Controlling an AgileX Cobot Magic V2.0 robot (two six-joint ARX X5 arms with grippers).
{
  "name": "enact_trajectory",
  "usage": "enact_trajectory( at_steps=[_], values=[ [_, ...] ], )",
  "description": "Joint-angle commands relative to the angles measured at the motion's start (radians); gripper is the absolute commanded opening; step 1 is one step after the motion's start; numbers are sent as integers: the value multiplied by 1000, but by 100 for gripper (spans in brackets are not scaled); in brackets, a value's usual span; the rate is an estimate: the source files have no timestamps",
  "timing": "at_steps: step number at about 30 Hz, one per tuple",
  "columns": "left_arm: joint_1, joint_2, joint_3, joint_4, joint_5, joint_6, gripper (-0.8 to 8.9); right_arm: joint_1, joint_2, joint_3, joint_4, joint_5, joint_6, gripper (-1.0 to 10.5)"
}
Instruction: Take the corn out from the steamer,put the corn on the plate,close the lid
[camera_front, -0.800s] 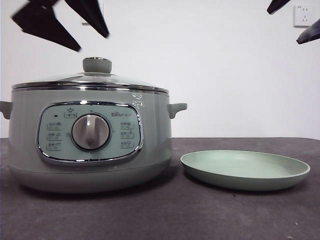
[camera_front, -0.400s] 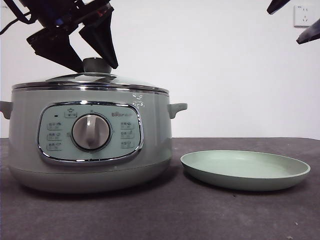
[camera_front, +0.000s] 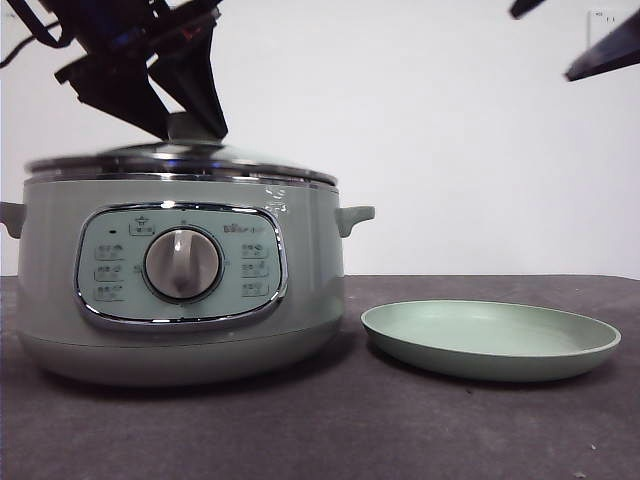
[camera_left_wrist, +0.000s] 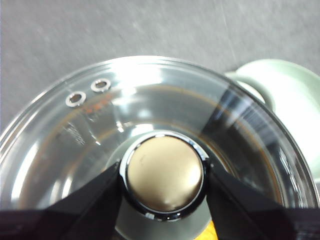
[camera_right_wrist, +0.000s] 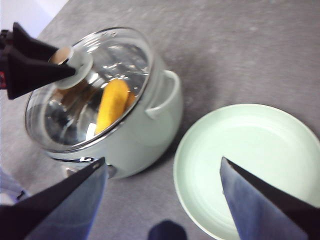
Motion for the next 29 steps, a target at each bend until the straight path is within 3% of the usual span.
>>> enact_trajectory(
  at_steps=[1, 4, 12, 22, 29],
  values=[
    [0, -93, 11, 71, -59, -3, -9, 58, 55, 23, 14, 0, 18, 378],
    [0, -195, 11, 59, -145, -3, -9, 167, 170, 93, 14, 12, 21, 378],
    [0, -452, 11, -36, -342, -2, -9, 417, 544, 412, -42, 190, 3, 375],
    [0, -597, 11, -104, -455, 3, -9, 531, 910, 793, -270, 356, -69, 375],
    [0, -619, 11, -122, -476, 6, -9, 586, 1082, 946, -308, 432, -93, 374]
  ],
)
